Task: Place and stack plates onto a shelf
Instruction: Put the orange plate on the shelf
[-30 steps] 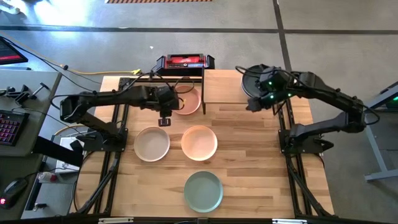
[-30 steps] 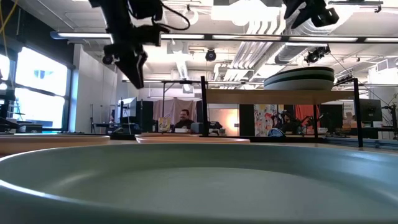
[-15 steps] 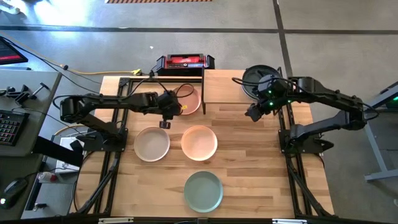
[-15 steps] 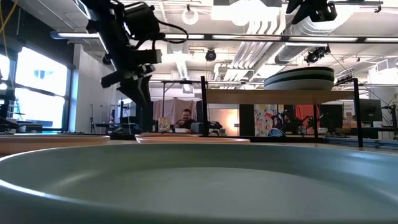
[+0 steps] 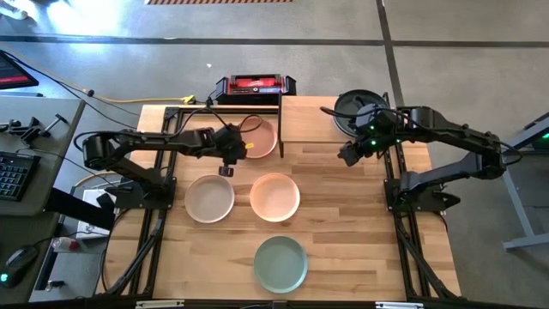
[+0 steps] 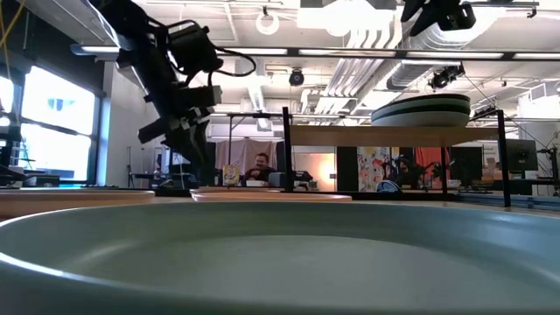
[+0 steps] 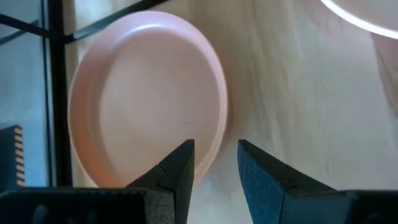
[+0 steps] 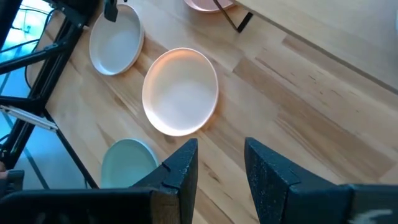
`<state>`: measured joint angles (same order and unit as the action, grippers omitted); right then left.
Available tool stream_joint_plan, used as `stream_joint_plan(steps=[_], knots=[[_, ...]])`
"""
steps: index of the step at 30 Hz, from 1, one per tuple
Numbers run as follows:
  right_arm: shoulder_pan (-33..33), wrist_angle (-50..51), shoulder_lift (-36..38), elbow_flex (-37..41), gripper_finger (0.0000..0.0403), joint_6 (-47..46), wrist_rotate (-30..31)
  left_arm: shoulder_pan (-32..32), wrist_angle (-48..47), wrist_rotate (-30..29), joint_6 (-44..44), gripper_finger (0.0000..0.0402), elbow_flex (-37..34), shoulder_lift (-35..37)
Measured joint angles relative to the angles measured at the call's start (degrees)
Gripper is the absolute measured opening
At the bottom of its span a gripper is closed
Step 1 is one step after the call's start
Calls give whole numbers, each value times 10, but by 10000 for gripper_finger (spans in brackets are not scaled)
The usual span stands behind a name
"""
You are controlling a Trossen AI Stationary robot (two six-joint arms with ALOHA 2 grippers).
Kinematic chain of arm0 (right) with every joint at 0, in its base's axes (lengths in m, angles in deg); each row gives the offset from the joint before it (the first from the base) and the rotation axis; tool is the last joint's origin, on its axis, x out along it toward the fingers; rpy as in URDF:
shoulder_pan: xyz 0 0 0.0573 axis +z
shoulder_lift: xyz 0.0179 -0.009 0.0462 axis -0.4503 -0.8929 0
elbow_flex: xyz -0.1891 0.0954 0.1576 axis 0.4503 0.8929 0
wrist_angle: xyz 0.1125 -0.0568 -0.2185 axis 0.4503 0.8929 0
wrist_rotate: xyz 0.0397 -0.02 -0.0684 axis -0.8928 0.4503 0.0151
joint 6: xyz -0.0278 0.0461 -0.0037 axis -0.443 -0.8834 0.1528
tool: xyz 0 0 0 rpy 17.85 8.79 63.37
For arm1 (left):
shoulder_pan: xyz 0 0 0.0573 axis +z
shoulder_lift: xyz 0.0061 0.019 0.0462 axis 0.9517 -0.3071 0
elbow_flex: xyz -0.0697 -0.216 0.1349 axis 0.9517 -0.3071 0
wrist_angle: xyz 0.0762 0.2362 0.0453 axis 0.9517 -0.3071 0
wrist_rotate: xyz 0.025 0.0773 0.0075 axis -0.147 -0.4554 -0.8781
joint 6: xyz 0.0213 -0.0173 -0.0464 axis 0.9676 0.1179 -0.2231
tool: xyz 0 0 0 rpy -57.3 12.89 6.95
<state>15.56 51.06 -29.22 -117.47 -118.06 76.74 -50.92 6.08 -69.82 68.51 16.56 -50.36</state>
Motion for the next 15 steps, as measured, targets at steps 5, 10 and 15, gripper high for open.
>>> stream_joint_plan(steps=[5, 10, 15], knots=[[0, -6, 0, 0, 110, -11, 0, 9, 20, 5, 22, 113, 0, -35], [0, -15, 0, 0, 110, -14, 0, 10, 29, -11, 21, 113, 5, -84], [0, -17, 0, 0, 110, -14, 0, 10, 40, -23, 30, 113, 6, -106]])
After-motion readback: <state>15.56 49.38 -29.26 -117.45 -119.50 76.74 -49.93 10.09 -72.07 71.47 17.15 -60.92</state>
